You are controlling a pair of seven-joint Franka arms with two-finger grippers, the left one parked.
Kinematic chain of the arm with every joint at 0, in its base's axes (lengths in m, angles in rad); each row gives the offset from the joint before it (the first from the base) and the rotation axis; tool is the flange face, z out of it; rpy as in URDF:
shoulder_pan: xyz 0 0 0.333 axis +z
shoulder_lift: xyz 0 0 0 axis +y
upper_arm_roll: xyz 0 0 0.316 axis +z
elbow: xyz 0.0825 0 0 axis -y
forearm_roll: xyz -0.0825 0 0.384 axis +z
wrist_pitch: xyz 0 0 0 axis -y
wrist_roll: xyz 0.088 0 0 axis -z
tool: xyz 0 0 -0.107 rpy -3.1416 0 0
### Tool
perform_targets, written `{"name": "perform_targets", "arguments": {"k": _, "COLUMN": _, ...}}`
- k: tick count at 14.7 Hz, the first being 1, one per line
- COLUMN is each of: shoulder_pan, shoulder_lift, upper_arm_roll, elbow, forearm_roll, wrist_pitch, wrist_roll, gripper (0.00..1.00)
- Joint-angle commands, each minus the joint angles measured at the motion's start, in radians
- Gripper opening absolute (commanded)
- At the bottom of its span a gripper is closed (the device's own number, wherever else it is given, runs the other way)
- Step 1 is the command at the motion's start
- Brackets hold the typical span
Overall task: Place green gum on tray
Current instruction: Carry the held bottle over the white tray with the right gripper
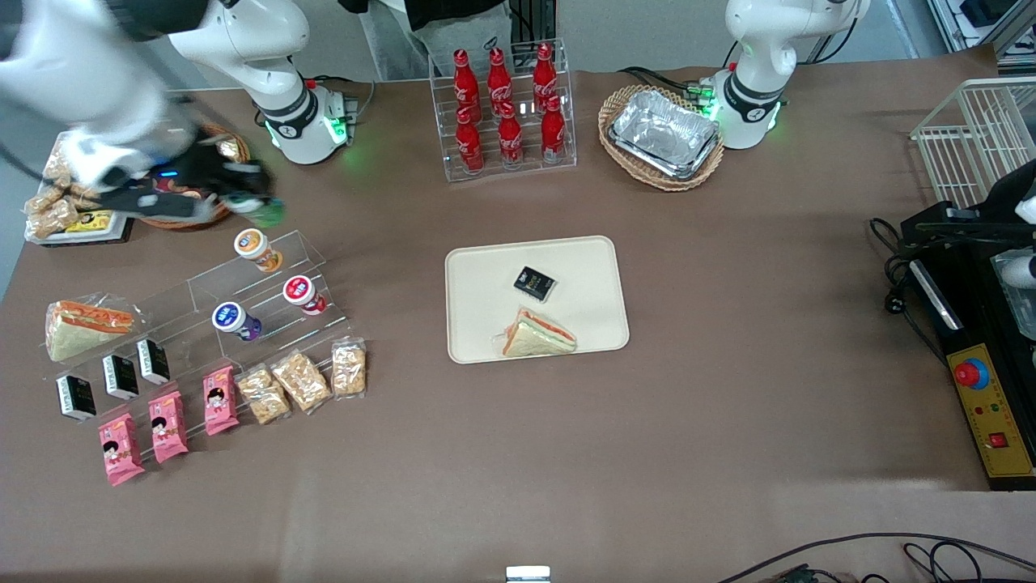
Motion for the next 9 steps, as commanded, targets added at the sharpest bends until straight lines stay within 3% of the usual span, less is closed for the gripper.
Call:
{"name": "perform_targets", "arguments": {"k": 1, "shoulder_pan": -0.004, "shoulder_lift": 0.097, "upper_arm_roll": 0.195, "elbow": 0.030, "forearm_roll": 0.038, "wrist_pitch": 0.110, "wrist_roll": 0.254, "gripper": 0.02}}
{"name": "perform_targets", "arguments": {"k": 6, "shoulder_pan": 0.080, "shoulder_lift": 0.270, "upper_arm_roll": 0.319, "elbow": -0.005, "forearm_roll": 0.014, "wrist_pitch": 0.377, "wrist_roll": 0.504, "gripper": 0.02}}
{"name": "perform_targets", "arguments": {"k": 9, "shoulder_pan": 0.164, "shoulder_lift": 0.394, "upper_arm_roll": 0.322, "elbow": -0.036, "forearm_roll": -0.113, "wrist_pitch": 0.505, "wrist_roll": 0.607, "gripper": 0.00}}
